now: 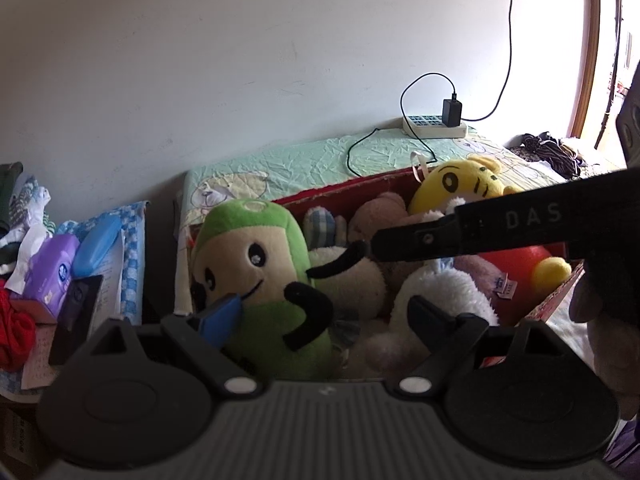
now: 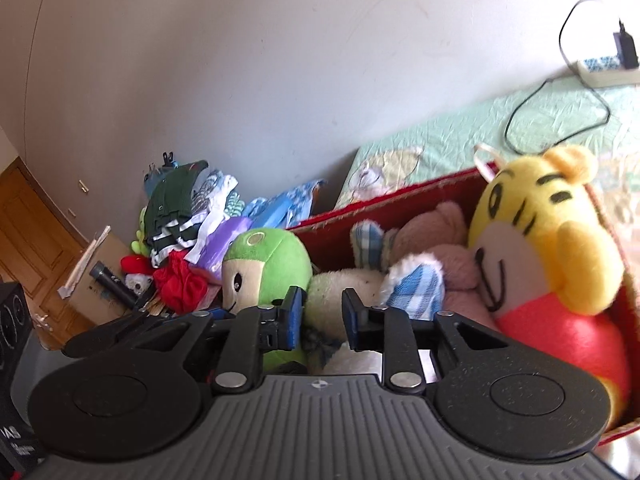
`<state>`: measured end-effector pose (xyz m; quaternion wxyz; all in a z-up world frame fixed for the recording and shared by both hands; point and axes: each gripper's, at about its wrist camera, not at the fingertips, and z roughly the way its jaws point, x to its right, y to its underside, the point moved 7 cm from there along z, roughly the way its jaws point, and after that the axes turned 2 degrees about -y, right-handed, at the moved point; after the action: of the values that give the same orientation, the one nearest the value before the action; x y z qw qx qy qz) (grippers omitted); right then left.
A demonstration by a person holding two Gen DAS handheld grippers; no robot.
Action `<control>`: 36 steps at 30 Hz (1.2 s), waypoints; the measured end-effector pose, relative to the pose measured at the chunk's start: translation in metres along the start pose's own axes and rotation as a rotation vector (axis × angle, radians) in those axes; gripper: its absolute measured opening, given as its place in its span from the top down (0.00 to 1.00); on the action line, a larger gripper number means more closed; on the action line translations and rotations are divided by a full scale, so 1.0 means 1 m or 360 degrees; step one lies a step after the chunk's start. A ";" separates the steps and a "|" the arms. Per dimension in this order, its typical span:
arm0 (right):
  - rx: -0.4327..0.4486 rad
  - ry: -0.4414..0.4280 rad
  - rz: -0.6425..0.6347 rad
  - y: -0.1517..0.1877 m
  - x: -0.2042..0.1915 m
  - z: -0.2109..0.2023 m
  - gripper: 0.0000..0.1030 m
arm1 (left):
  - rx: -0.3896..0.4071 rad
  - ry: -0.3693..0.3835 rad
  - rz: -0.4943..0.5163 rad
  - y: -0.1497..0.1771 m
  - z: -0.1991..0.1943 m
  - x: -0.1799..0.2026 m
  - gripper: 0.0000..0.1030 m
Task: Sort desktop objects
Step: 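Open the right gripper to release the green plush, then withdraw the right gripper up and away from the red box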
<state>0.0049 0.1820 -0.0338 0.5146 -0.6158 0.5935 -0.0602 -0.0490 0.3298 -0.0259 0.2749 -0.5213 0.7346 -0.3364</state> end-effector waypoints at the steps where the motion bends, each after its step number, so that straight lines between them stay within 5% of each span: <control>1: 0.0004 0.0034 -0.0025 0.000 0.001 -0.002 0.74 | -0.0016 -0.0015 -0.0010 0.000 0.000 0.000 0.13; 22: -0.0003 0.0136 -0.0044 0.015 0.009 -0.011 0.74 | -0.0127 -0.0198 -0.0086 0.004 0.005 0.021 0.13; 36: 0.0046 0.0131 -0.0007 0.019 0.009 -0.023 0.74 | -0.0309 -0.0205 -0.0255 0.009 0.013 0.011 0.14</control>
<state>-0.0213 0.1664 -0.0414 0.4986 -0.6066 0.6119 -0.0952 -0.0477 0.3192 -0.0421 0.2420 -0.6230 0.7004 -0.2503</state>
